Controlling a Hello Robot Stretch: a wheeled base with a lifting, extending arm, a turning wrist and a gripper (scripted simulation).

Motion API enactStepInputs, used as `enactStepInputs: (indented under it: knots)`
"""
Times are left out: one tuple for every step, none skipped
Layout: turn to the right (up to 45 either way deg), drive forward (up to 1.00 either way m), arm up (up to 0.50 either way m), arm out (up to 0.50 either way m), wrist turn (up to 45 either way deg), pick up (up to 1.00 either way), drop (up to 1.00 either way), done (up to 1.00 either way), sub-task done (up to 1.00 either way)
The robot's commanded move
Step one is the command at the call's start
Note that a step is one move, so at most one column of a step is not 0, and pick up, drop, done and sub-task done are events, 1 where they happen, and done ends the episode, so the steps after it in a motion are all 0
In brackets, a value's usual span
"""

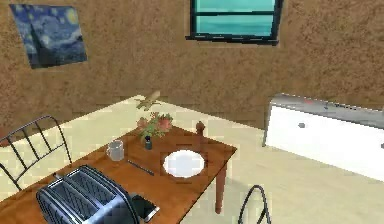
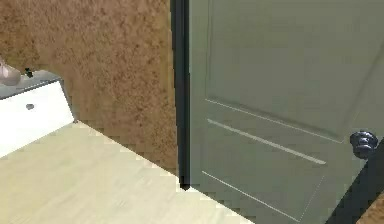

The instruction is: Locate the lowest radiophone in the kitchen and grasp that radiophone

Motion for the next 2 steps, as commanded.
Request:
enactStepInputs:
  knots:
    - [-45.0, 0.00, 0.00, 0.00, 0.0, 0.00, 0.00, 0.00, 0.00]
    - [-45.0, 0.00, 0.00, 0.00, 0.0, 0.00, 0.00, 0.00, 0.00]
